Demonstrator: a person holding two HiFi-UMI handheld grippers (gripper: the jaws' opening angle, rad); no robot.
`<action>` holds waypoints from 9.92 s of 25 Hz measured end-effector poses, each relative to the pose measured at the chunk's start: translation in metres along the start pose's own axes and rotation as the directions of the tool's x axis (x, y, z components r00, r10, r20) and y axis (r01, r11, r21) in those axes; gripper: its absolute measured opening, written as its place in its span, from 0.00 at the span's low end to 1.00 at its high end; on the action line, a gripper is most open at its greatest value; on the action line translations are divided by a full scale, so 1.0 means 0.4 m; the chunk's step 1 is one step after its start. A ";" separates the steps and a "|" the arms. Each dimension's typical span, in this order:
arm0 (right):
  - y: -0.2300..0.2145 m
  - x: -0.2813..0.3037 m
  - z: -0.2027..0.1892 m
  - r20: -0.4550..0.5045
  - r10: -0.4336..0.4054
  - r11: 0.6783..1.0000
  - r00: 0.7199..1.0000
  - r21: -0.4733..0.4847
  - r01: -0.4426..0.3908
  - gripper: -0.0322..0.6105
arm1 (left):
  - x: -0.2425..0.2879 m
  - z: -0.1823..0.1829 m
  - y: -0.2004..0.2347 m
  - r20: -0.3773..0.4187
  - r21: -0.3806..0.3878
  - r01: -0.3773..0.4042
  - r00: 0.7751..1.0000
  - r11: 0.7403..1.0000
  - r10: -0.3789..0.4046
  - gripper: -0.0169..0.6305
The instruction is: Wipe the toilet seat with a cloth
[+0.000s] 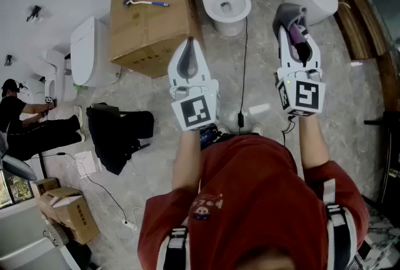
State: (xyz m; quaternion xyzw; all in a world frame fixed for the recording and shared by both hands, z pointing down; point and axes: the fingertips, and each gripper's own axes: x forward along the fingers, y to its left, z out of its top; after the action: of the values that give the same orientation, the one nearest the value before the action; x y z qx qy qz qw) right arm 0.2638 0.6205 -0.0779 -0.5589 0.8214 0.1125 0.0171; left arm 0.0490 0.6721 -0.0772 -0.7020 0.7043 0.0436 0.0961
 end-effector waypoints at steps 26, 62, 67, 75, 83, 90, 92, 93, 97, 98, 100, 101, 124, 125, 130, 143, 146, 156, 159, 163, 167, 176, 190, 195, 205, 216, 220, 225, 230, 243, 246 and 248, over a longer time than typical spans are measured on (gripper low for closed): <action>-0.140 -0.040 -0.074 -0.034 0.049 0.998 0.998 0.036 -0.048 0.20 | 0.010 -0.027 -0.206 -0.048 0.003 0.000 0.999 1.000 0.000 0.05; -0.068 0.533 -0.147 -0.050 0.057 0.998 0.997 0.016 -0.057 0.20 | 0.504 -0.158 0.112 -0.002 -0.083 0.010 1.000 0.996 -0.010 0.05; -0.017 0.660 -0.141 -0.035 0.052 0.999 0.998 0.013 -0.051 0.20 | 0.603 -0.194 0.211 -0.025 -0.085 0.004 1.000 0.996 -0.006 0.05; 0.002 0.814 -0.189 -0.055 0.078 0.997 0.995 0.021 -0.077 0.20 | 0.752 -0.227 0.279 -0.024 -0.065 -0.015 1.000 0.998 0.014 0.05; -0.090 1.042 -0.288 -0.070 0.106 0.994 0.992 0.042 -0.104 0.20 | 1.001 -0.302 0.277 -0.046 -0.011 -0.064 0.997 0.998 0.064 0.05; -0.246 1.303 -0.380 -0.094 0.172 0.982 0.981 0.094 -0.163 0.20 | 1.288 -0.354 0.208 -0.058 0.021 -0.095 0.994 0.995 0.096 0.05; -0.281 1.368 -0.408 -0.103 0.204 0.974 0.974 0.117 -0.192 0.20 | 1.364 -0.375 0.189 -0.064 0.027 -0.104 0.992 0.994 0.106 0.05; -0.296 1.400 -0.422 -0.103 0.216 0.972 0.971 0.116 -0.204 0.20 | 1.400 -0.384 0.180 -0.065 0.032 -0.105 0.992 0.994 0.107 0.05; -0.336 1.506 -0.477 -0.105 0.250 0.966 0.963 0.089 -0.241 0.20 | 1.509 -0.413 0.147 -0.068 0.039 -0.102 0.992 0.994 0.105 0.05; -0.339 1.527 -0.491 -0.107 0.260 0.964 0.960 0.093 -0.251 0.20 | 1.528 -0.419 0.142 -0.065 0.036 -0.097 0.993 0.995 0.099 0.05; -0.338 1.554 -0.521 -0.110 0.284 0.956 0.953 0.116 -0.271 0.20 | 1.555 -0.437 0.133 -0.057 0.034 -0.083 0.995 0.996 0.085 0.05; -0.336 1.561 -0.537 -0.113 0.292 0.952 0.950 0.124 -0.278 0.20 | 1.565 -0.449 0.128 -0.055 0.031 -0.078 0.995 0.996 0.080 0.05; -0.056 1.666 -1.199 -0.297 0.211 0.977 0.931 0.077 -0.196 0.20 | 1.628 -1.121 0.291 -0.134 -0.068 -0.084 0.988 0.994 0.074 0.04; -0.053 1.669 -1.230 -0.298 0.200 0.980 0.933 0.070 -0.188 0.20 | 1.627 -1.157 0.287 -0.144 -0.068 -0.074 0.988 0.995 0.063 0.05; -0.054 1.674 -1.410 -0.351 0.172 0.984 0.920 0.097 -0.147 0.20 | 1.614 -1.325 0.277 -0.189 -0.056 -0.056 0.981 0.997 0.044 0.05; -0.129 1.781 -1.784 -0.478 0.088 0.994 0.874 -0.018 -0.110 0.20 | 1.601 -1.574 0.266 -0.238 -0.004 -0.085 0.968 0.996 0.082 0.05; -0.140 1.822 -1.833 -0.501 0.056 0.995 0.863 -0.044 -0.090 0.20 | 1.598 -1.594 0.267 -0.250 -0.006 -0.093 0.964 0.996 0.089 0.05; -0.101 1.875 -1.879 -0.542 0.029 0.997 0.840 -0.047 -0.064 0.20 | 1.594 -1.613 0.303 -0.268 -0.007 -0.123 0.956 0.992 0.116 0.05; -0.080 1.877 -1.882 -0.545 0.030 0.998 0.838 -0.037 -0.060 0.20 | 1.579 -1.617 0.325 -0.277 -0.009 -0.141 0.951 0.990 0.133 0.05; -0.024 1.875 -1.886 -0.554 0.048 0.998 0.831 -0.014 -0.067 0.20 | 1.552 -1.617 0.352 -0.295 -0.016 -0.159 0.944 0.987 0.147 0.05; 0.050 1.866 -1.899 -0.579 0.084 0.996 0.811 0.028 -0.083 0.20 | 1.524 -1.608 0.383 -0.298 -0.002 -0.173 0.940 0.985 0.164 0.05; 0.270 1.879 -1.877 -0.580 0.227 0.973 0.782 0.092 -0.213 0.20 | 1.425 -1.630 0.453 -0.356 -0.009 -0.231 0.910 0.973 0.213 0.05; 0.588 1.925 -1.783 -0.533 0.437 0.867 0.724 0.035 -0.498 0.20 | 1.323 -1.611 0.499 -0.375 -0.074 -0.312 0.889 0.947 0.264 0.05; 0.616 1.931 -1.780 -0.568 0.436 0.853 0.698 0.015 -0.521 0.20 | 1.311 -1.592 0.492 -0.373 -0.091 -0.307 0.892 0.947 0.254 0.05; 0.580 1.937 -1.688 -0.550 0.437 0.839 0.711 -0.037 -0.544 0.20 | 1.313 -1.533 0.496 -0.350 -0.097 -0.310 0.900 0.946 0.259 0.05; 0.535 2.016 -1.392 -0.400 0.490 0.805 0.775 -0.134 -0.578 0.20 | 1.369 -1.378 0.467 -0.319 -0.125 -0.317 0.910 0.940 0.264 0.05; 0.510 2.044 -1.285 -0.349 0.504 0.804 0.790 -0.146 -0.577 0.20 | 1.393 -1.317 0.451 -0.309 -0.121 -0.302 0.917 0.946 0.254 0.05; 0.467 2.061 -1.187 -0.301 0.517 0.808 0.801 -0.137 -0.573 0.20 | 1.420 -1.268 0.441 -0.300 -0.100 -0.279 0.923 0.955 0.239 0.05; 0.337 2.088 -1.093 -0.240 0.454 0.874 0.858 -0.066 -0.481 0.20 | 1.450 -1.248 0.415 -0.295 -0.098 -0.260 0.929 0.961 0.221 0.05; -0.078 2.085 -1.109 -0.242 0.286 0.954 0.927 -0.016 -0.299 0.20 | 1.584 -1.241 0.211 -0.251 -0.079 -0.103 0.965 0.992 0.080 0.05; -0.158 2.066 -1.161 -0.300 0.248 0.968 0.921 0.042 -0.247 0.20 | 1.602 -1.257 0.173 -0.268 -0.079 -0.089 0.961 0.993 0.065 0.05; -0.198 2.053 -1.198 -0.331 0.230 0.973 0.915 0.053 -0.225 0.20 | 1.612 -1.271 0.153 -0.277 -0.080 -0.083 0.959 0.993 0.058 0.05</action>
State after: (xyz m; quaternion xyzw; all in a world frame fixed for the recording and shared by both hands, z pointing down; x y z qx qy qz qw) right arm 0.0760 -0.2559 0.2494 -0.4704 0.8724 0.0116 -0.1321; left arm -0.0471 -0.0592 0.2886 -0.6794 0.7326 -0.0187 -0.0359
